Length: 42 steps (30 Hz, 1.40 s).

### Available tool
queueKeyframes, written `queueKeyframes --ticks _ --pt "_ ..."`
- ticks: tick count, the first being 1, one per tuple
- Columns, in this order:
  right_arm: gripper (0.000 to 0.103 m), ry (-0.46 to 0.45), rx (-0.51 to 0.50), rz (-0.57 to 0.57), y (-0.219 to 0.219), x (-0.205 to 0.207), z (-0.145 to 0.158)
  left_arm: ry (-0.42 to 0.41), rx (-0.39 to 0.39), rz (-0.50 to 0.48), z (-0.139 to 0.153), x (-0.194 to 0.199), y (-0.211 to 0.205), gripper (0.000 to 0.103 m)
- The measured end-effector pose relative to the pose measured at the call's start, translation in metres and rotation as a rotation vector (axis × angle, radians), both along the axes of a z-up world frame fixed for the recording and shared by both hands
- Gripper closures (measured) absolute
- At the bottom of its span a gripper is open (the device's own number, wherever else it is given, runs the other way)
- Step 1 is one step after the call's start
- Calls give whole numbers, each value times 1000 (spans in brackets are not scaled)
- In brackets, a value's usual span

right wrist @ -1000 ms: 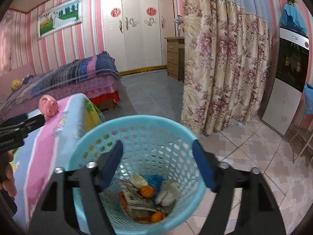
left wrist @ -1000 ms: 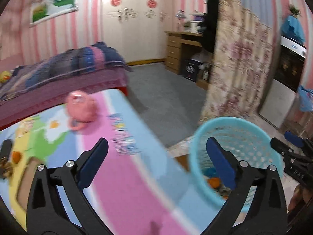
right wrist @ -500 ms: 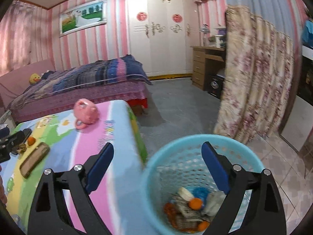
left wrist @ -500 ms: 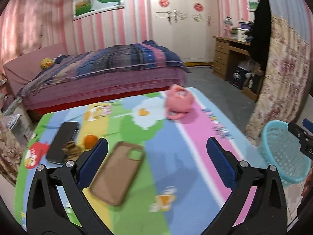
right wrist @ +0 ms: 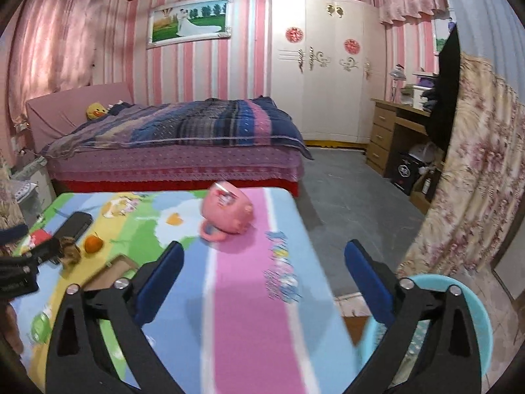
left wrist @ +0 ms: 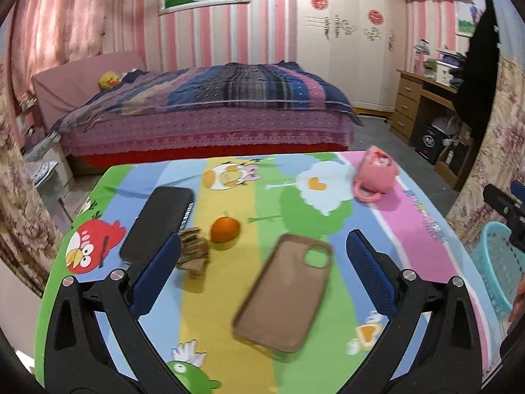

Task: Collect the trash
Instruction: 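Move both tools back over the brown paper and mandarin on the mat, then grasp the crumpled brown paper with the left tool while the right tool grasps the mandarin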

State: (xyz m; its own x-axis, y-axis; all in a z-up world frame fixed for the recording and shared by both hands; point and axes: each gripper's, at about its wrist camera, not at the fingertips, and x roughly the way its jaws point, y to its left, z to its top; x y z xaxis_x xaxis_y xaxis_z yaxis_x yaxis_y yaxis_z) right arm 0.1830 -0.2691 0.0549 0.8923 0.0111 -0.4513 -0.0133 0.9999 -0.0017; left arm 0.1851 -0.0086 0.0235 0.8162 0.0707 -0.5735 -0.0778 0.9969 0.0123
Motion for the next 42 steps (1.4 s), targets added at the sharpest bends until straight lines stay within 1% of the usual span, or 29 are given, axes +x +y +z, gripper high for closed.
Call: queueKeyframes --ticks 3,7,11,14,18,22,24,27,28,30,33,35,38,40,42 --pt "5 0 9 22 18 8 -1 10 13 26 -5 3 16 6" --pt "5 21 17 49 37 18 -14 13 22 61 -11 7 37 6" --pt "5 43 7 79 52 20 -25 22 -1 102 -17 12 56 6" --pt "5 52 -6 90 59 22 -32 31 -1 130 -23 14 67 6" --pt "5 67 30 90 59 25 -35 47 3 146 -31 16 78 6" --pt "4 75 49 75 56 27 -41 64 -30 170 -39 20 94 6" --pt "4 80 54 62 54 28 -44 58 -38 182 -40 19 98 6" --pt "4 57 99 87 52 27 -46 56 -31 187 -42 20 101 6" --pt "4 47 110 88 53 27 -48 71 -30 180 -44 22 102 6" --pt "4 90 88 76 55 32 -51 124 -40 164 -52 29 104 6" --pt "4 108 56 73 62 36 -53 169 -88 149 -64 37 107 6" --pt "4 112 53 76 65 38 -56 213 -83 141 -74 44 105 6" --pt "4 111 26 51 68 40 -58 229 -59 160 -85 50 102 6" --pt "4 101 18 37 69 40 -60 241 -82 172 -93 56 104 6" --pt "4 105 23 39 68 43 -62 261 -82 186 -98 62 104 7"
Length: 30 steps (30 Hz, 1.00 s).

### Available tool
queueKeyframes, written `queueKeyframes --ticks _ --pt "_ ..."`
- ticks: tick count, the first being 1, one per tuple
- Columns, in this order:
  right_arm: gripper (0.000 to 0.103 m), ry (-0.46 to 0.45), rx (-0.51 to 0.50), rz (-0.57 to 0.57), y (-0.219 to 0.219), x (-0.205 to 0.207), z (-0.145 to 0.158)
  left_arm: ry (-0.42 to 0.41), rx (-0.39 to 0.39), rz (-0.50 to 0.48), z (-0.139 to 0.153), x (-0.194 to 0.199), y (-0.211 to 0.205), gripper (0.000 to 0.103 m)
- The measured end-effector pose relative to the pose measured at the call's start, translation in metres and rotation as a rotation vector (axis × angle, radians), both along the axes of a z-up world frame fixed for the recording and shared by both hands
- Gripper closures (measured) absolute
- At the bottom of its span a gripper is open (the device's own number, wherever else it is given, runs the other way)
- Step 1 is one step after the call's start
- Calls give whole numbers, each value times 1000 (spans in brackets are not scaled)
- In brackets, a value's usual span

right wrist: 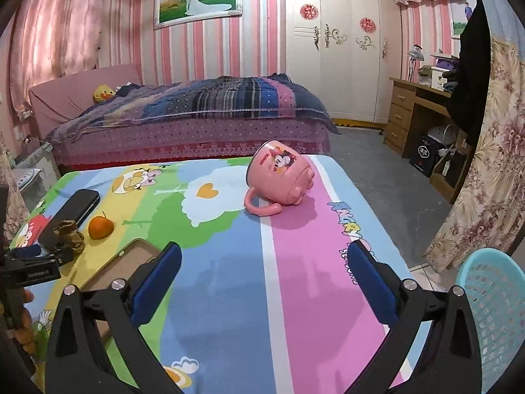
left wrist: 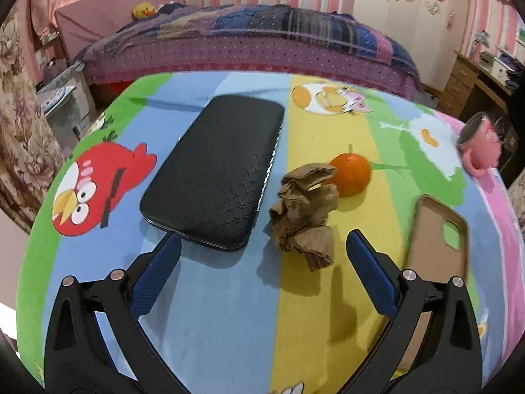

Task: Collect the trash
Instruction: 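Grasp the crumpled brown paper with the left tool while the right tool grasps the mandarin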

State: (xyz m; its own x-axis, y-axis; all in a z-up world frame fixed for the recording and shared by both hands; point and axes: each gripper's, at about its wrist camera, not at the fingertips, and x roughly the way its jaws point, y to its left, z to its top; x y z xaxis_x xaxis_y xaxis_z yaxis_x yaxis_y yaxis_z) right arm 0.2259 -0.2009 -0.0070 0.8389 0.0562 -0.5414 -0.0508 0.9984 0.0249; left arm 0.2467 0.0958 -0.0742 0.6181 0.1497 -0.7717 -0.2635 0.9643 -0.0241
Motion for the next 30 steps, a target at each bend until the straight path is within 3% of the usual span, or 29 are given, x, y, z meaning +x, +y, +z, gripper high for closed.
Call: queueKeyframes --ticks 4,6,10,14,16,19,21,23,30 --pt "4 -13 13 -12 -3 1 -2 -3 -19 -1 0 3 0 7" --pt "4 -6 7 -36 -3 3 -4 -8 -16 -2 1 1 -2 15" --pt "4 32 -24 -36 1 7 -8 -16 -21 1 3 1 -2 18" --pt "4 54 -29 -30 2 8 -10 17 56 14 -1 7 -12 19" --pt "4 61 -13 -34 1 9 -11 31 94 20 -2 8 -15 23" --pt "4 67 0 -31 0 9 -13 26 85 6 1 6 -13 32" --pt "4 72 -3 -30 1 9 -15 26 80 -29 4 3 -15 42" --pt "4 66 -11 -32 3 9 -14 26 69 -70 7 -1 -19 65" --pt "4 49 5 -2 11 5 -12 1 82 -107 23 -20 -21 65"
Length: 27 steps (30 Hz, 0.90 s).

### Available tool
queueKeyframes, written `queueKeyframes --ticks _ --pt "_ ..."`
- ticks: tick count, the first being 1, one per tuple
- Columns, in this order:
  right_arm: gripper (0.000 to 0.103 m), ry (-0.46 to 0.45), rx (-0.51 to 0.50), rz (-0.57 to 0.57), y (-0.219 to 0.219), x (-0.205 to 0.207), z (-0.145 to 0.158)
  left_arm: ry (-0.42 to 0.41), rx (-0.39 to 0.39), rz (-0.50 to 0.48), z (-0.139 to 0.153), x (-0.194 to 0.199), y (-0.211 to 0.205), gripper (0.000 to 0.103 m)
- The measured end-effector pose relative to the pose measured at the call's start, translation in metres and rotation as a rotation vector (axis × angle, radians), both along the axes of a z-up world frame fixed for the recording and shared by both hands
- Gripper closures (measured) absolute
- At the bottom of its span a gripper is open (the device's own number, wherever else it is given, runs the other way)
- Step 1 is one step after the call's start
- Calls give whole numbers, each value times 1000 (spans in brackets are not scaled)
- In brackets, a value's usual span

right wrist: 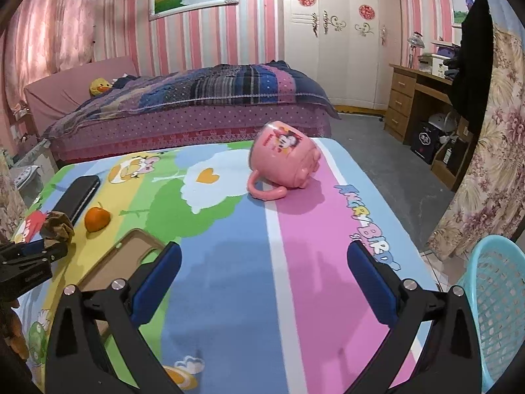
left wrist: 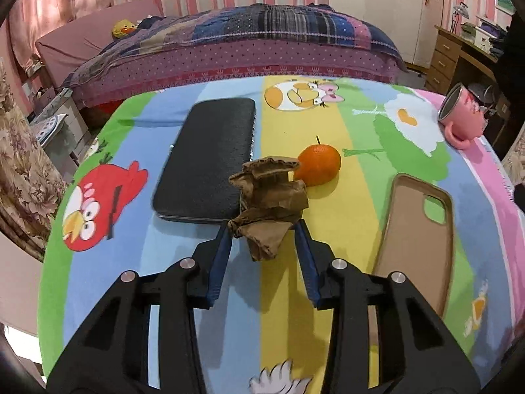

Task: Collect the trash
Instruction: 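Grasp the crumpled brown paper with the left tool while the right tool grasps the mandarin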

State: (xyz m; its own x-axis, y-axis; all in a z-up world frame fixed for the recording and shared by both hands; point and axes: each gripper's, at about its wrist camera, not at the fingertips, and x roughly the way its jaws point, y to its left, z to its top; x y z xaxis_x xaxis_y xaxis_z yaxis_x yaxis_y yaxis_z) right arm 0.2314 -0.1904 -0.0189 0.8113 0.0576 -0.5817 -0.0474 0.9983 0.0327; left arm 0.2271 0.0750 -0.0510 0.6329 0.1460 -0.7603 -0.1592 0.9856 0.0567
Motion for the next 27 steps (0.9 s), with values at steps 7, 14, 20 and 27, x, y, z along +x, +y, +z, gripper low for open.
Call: queueKeyframes --ticks 7,14,20,27 --pt "4 -51 19 108 35 -8 6 -123 -2 40 37 -19 35 65" --pt "4 -75 -55 273 115 -2 10 -228 20 117 64 -25 71 64" --pt "5 -25 -47 345 168 29 3 -284 70 176 75 -29 98 64" --pt "16 107 -115 390 207 64 -20 -304 3 203 79 -30 120 64"
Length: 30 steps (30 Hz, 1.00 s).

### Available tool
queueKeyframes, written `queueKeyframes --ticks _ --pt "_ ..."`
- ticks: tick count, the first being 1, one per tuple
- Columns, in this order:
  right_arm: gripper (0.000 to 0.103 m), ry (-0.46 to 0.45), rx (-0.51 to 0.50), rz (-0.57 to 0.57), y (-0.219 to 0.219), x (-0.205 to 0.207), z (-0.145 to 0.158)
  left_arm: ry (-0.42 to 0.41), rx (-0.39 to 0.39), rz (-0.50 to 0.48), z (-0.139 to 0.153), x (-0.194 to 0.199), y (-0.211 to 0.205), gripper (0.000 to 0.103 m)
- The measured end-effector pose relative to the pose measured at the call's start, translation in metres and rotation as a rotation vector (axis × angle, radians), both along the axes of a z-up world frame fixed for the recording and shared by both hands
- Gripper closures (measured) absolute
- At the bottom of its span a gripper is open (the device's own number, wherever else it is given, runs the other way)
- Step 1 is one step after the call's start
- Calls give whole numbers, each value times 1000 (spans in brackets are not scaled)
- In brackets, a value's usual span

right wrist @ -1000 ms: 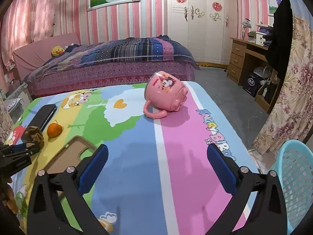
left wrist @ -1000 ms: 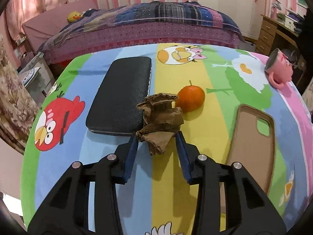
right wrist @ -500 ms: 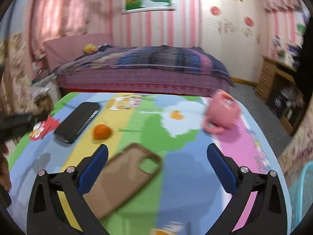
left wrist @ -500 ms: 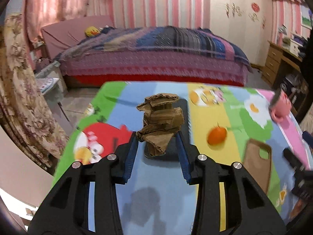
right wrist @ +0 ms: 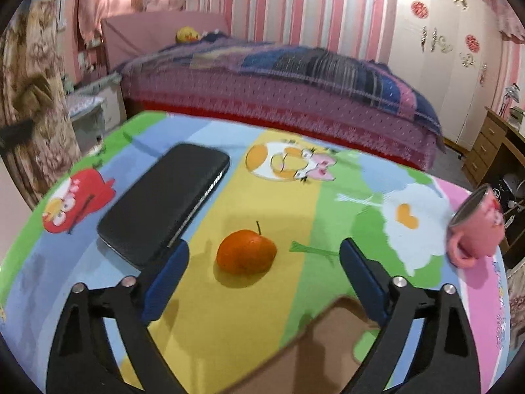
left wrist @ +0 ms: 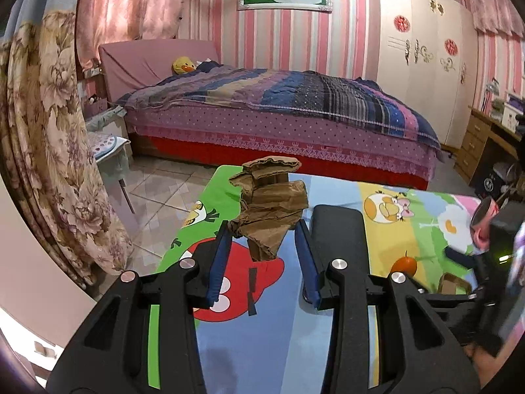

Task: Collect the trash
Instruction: 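Grasp the crumpled brown paper with the left tool while the right tool grasps the mandarin, then carry the brown paper and mandarin over the light-blue basket with both tools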

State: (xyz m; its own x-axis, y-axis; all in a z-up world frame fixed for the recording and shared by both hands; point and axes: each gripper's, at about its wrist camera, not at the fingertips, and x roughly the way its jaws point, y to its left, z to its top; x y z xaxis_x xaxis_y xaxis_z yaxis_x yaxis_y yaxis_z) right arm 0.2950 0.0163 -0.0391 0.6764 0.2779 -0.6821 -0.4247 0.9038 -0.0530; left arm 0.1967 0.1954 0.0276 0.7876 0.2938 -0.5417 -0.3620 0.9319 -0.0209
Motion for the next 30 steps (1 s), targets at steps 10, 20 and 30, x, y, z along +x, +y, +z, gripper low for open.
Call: queueKeyframes --ticks 10,20,30 --pt "67 93 -39 59 14 7 -22 -24 -19 -8 5 -3 -3 64" --pt "74 -49 41 16 -14 -15 8 -50 -18 -28 11 -6 -11 64" --pt "73 -174 107 -126 -109 -64 66 -80 -12 -146 24 -7 -70 64"
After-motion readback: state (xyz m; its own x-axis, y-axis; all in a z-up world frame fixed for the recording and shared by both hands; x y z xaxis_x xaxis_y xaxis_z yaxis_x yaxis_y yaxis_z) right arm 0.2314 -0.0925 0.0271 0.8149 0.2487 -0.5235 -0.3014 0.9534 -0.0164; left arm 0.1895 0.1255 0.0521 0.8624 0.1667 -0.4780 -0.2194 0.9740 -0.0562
